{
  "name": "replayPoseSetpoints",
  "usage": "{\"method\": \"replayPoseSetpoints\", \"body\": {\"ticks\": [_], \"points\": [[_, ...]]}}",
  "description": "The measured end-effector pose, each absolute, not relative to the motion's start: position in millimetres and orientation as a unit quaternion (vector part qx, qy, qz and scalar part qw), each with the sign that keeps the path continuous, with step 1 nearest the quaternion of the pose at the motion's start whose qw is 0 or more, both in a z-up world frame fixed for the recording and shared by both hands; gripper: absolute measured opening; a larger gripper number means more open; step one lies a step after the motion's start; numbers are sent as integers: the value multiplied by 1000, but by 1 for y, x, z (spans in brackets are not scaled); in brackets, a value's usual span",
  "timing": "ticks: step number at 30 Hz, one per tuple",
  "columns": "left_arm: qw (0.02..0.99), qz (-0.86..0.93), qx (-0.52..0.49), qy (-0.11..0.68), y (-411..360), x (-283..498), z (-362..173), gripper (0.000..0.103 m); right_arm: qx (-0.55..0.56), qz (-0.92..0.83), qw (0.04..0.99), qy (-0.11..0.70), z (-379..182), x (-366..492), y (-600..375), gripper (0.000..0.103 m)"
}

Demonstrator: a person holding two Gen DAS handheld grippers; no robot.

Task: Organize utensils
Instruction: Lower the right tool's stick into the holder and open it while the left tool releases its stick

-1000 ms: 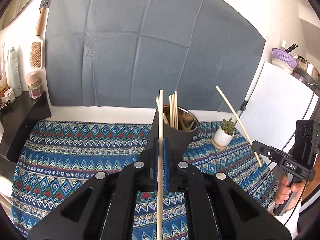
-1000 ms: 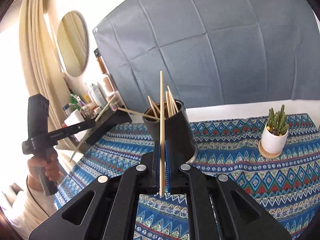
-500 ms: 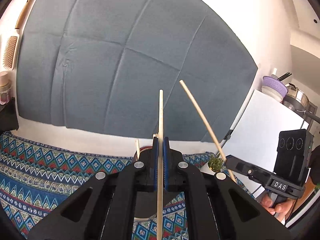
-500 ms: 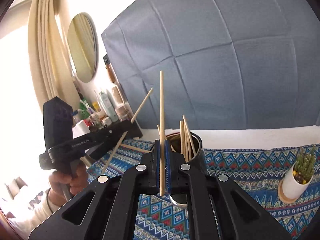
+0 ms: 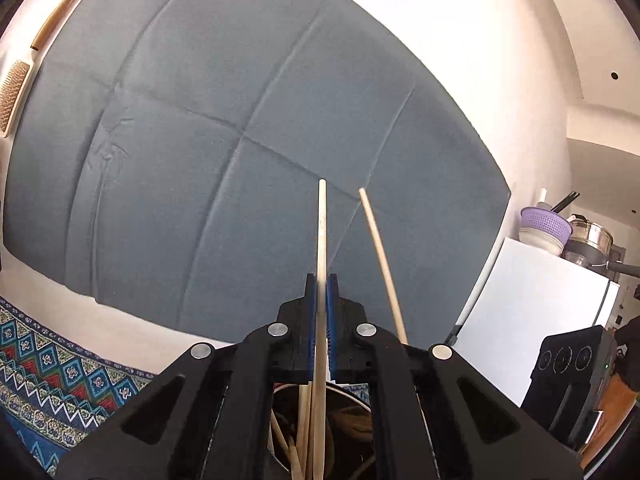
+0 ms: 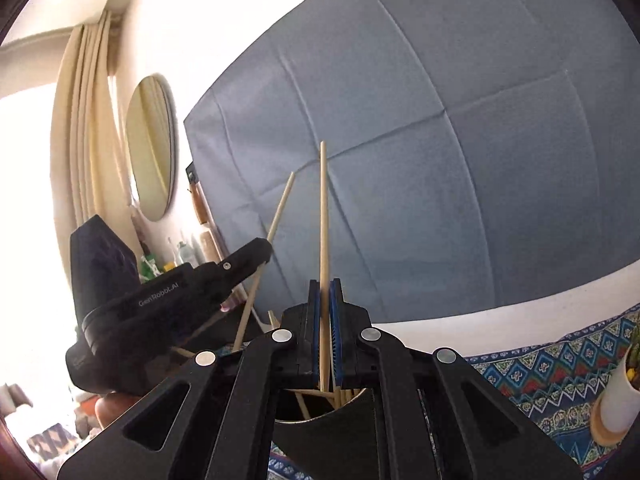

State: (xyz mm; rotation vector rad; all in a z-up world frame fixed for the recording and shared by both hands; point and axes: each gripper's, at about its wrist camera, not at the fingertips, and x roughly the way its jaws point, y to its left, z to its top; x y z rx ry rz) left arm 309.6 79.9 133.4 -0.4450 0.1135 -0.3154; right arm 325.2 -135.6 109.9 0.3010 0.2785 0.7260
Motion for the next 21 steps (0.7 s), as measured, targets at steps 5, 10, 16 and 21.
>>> {"method": "replayPoseSetpoints", "body": {"ticks": [5,10,16,21], "points": [[969,-140,-205,-1,77,305,134,5,116,346,921,138,97,332,-118,5],[971,-132,-198,-23,75,306,136,5,100,347,923,132,89,330,-110,5],[977,-134,-163,-40,69,289,128,5,61,339,930,125,83,319,-104,5],[978,-142,-143,-45,63,275,130,5,26,341,932,121,87,303,-102,5]]}}
